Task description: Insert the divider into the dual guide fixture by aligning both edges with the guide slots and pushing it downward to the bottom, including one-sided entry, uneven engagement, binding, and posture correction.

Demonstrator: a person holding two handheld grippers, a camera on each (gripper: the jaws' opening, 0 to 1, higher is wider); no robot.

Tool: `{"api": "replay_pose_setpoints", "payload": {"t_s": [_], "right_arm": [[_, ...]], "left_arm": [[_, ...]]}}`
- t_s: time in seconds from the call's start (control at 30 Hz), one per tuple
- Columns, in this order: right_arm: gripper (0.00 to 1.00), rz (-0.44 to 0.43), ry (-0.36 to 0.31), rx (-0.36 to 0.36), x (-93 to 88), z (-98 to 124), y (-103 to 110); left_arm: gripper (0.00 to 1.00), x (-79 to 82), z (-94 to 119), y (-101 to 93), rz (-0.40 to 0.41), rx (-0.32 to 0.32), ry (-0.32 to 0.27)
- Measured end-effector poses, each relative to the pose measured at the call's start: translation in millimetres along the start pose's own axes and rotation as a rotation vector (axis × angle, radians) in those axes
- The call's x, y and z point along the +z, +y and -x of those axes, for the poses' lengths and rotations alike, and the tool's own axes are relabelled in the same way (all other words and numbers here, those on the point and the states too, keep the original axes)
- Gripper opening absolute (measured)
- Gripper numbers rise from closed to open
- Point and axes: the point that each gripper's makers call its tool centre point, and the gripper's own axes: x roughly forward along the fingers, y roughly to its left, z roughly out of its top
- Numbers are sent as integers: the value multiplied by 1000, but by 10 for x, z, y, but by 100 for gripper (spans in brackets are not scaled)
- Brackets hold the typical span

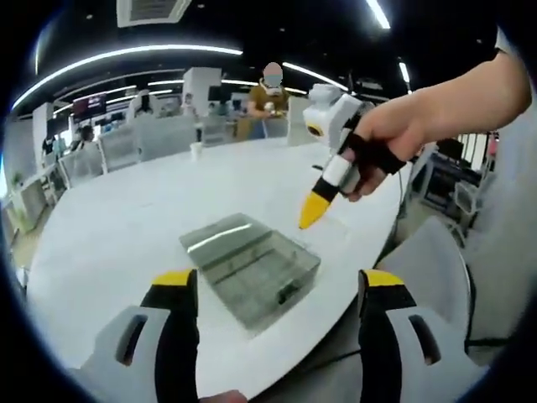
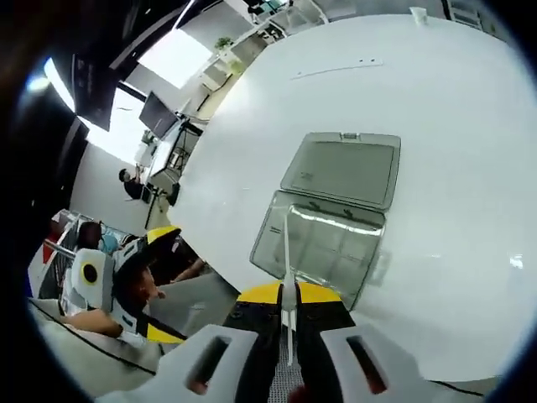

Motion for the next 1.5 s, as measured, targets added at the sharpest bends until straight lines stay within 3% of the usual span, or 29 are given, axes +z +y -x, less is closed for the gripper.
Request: {"api": "replay_pose_setpoints", "payload": {"t_s": [0.07,0.33,0.53,1.0,1.1,1.5], "right_arm": [[0,-15,-10,1,24,-18,16],[0,-14,49,-68,14,-100,-71],[0,-44,53,-115,60,-140,-140],[0,-16,63,-165,125,-180,-172],[1,-66,56,-186,133,-203,-203],[0,-116,72,-240,115,-295,-266]], "left_arm": [[78,-5,5,7,-6,4,0],[79,-14,18,53,-3,18,-1],[79,-27,34,96,2,31,-1],[79,-47,54,163,18,57,-4],[79,-48,53,173,21,60,-5],[79,-51,61,192,28,68,-6]]}}
